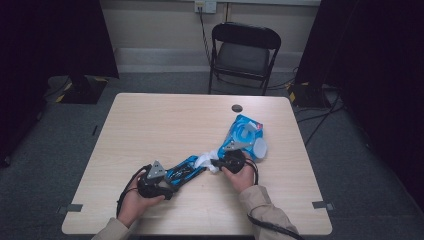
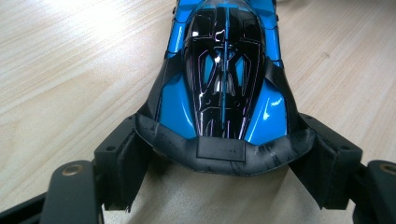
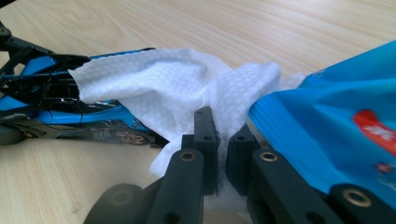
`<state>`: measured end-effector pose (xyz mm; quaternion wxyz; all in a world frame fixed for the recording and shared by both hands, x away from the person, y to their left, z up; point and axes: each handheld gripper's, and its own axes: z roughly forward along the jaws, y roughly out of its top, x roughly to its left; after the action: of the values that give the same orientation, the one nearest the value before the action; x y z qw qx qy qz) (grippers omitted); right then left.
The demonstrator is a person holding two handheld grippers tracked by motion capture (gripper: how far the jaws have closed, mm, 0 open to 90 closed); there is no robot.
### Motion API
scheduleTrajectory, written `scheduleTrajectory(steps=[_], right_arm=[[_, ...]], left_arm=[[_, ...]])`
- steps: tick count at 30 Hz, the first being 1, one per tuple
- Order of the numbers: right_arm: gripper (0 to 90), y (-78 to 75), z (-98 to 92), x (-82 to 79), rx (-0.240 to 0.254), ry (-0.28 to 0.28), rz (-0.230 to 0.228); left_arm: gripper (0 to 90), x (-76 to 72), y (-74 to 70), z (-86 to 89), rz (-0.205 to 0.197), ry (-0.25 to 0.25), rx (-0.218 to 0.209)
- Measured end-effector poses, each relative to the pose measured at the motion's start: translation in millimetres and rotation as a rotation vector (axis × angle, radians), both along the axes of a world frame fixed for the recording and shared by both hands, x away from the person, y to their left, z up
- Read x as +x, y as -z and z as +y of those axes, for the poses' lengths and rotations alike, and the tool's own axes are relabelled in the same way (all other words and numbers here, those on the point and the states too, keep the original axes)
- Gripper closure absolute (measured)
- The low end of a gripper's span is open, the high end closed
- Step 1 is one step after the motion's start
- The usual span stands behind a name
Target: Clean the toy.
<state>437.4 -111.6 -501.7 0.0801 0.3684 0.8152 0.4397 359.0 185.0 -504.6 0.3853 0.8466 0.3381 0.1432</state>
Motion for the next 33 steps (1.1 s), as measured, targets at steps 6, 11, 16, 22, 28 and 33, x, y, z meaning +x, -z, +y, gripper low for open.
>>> scheduleTrajectory(steps=[6,11,16,22,28,33], right_arm=[[86.0,-8.3,-7.9,-7.1,0.002,-0.015,-0.021],[85.9,-10.5,-16.2,-13.3,0.001,-0.027,-0.022],[85.8,-11.1,-26.2,-19.5,0.016,-0.023,-0.019],[85.7,-11.1,-33.0,-27.9,0.019,-0.034,-0.025],[85.6,-12.2,-34.6,-34.1,0.021,-0.044,-0.029],[85.5,-10.3,-35.5,-38.8,0.019,-0.057,-0.028]], left_arm=[[20.5,0.1,-2.9,0.7,0.014,-0.011,0.028],[20.4,-1.9,-10.9,-0.8,0.001,-0.004,0.017],[22.3,-2.6,-26.0,2.8,-0.027,-0.005,-0.017],[35.1,5.8,-40.6,2.0,-0.054,0.010,-0.066],[41.0,21.2,-39.2,-13.3,-0.035,0.038,-0.084],[41.1,34.4,-29.5,-25.4,-0.003,0.058,-0.058]])
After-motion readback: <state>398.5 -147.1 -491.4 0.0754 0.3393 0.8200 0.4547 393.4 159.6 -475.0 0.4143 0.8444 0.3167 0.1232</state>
